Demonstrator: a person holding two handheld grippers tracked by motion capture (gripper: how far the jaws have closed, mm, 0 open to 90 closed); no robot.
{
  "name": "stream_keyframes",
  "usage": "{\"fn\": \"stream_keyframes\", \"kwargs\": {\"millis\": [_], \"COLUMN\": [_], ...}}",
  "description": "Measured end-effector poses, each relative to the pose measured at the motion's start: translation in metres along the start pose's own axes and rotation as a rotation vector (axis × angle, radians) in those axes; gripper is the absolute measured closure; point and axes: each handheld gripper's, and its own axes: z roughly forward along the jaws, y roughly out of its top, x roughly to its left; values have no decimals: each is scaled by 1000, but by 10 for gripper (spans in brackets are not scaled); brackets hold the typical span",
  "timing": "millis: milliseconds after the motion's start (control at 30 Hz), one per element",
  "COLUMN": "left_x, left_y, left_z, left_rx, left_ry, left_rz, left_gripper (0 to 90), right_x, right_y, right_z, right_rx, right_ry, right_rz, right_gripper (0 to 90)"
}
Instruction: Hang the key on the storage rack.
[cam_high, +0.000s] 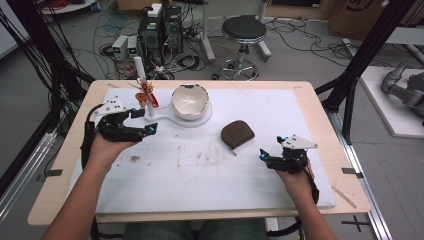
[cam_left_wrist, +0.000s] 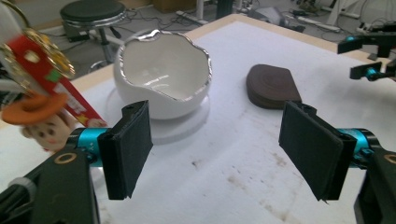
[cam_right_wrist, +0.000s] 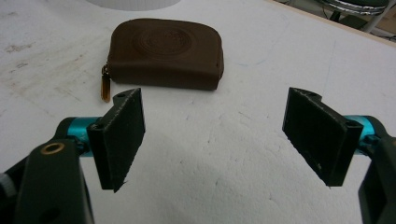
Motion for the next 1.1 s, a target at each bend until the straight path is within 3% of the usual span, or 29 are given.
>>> {"fn": "stream_keyframes", "kwargs": {"millis": [233,333,500,667,1100], "left_x": [-6,-5,-3,-3,-8], "left_y": [-22,-32,-51,-58,-59], "left_z": [6,9,13,17,25], "left_rx": [26,75,85,111,117], "left_ry": [-18,2,-25,-34,-73], "left_rz": [8,33,-4,10,14], "left_gripper": [217,215,213,188,149], "right_x": [-1,-2,-2,-2,-6], "right_y": [0,-1,-1,-2,-7], "right_z": [1,1,2,2,-3], "right_rx": [7,13,20,20,22], "right_ry": [-5,-8,-9,-6,-14], "right_rz": [12,15,10,9,21], "right_gripper": [213,213,213,213,213]}}
